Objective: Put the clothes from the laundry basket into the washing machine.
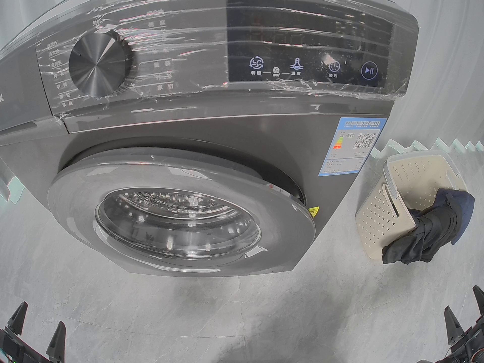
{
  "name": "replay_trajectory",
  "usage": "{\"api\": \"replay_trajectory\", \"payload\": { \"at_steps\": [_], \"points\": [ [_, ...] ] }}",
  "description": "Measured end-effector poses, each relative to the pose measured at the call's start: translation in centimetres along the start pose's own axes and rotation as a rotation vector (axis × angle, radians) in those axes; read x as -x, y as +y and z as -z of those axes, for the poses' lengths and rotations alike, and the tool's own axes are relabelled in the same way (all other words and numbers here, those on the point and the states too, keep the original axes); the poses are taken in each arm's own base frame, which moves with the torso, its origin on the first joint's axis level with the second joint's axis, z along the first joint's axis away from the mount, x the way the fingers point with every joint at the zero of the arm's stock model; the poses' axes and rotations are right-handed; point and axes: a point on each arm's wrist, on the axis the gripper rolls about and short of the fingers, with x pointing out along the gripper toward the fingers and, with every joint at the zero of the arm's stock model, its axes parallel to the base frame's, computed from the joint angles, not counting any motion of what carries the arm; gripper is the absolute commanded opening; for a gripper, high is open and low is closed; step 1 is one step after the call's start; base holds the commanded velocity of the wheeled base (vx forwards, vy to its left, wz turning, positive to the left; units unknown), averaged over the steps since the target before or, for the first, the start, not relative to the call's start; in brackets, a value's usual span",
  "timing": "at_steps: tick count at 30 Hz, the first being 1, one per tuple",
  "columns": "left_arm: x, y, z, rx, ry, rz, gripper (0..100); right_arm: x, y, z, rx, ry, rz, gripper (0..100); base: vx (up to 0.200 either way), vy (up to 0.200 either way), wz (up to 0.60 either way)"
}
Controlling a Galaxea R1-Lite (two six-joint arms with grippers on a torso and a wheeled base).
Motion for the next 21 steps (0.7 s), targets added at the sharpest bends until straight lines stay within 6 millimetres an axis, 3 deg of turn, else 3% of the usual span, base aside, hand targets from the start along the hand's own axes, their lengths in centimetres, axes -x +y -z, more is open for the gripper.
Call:
{"api": "replay_trajectory", "payload": {
  "at_steps": [4, 8, 17, 21],
  "points": [
    [0.0, 0.0, 0.0, 0.0, 0.0, 0.001, 100, 0.0, 0.0, 0.0, 0.0, 0.0, 0.002, 100, 0.0, 0.0, 0.45],
    [0.0, 0.0, 0.0, -0.001, 0.0, 0.0, 100, 0.0, 0.0, 0.0, 0.0, 0.0, 0.002, 100, 0.0, 0.0, 0.0],
    [0.0, 0.0, 0.0, -0.002, 0.0, 0.0, 100, 0.0, 0.0, 0.0, 0.0, 0.0, 0.002, 100, 0.0, 0.2, 0.0],
    [0.0, 0.0, 0.0, -0.001, 0.0, 0.0, 100, 0.0, 0.0, 0.0, 0.0, 0.0, 0.001, 100, 0.0, 0.0, 0.0]
  ]
}}
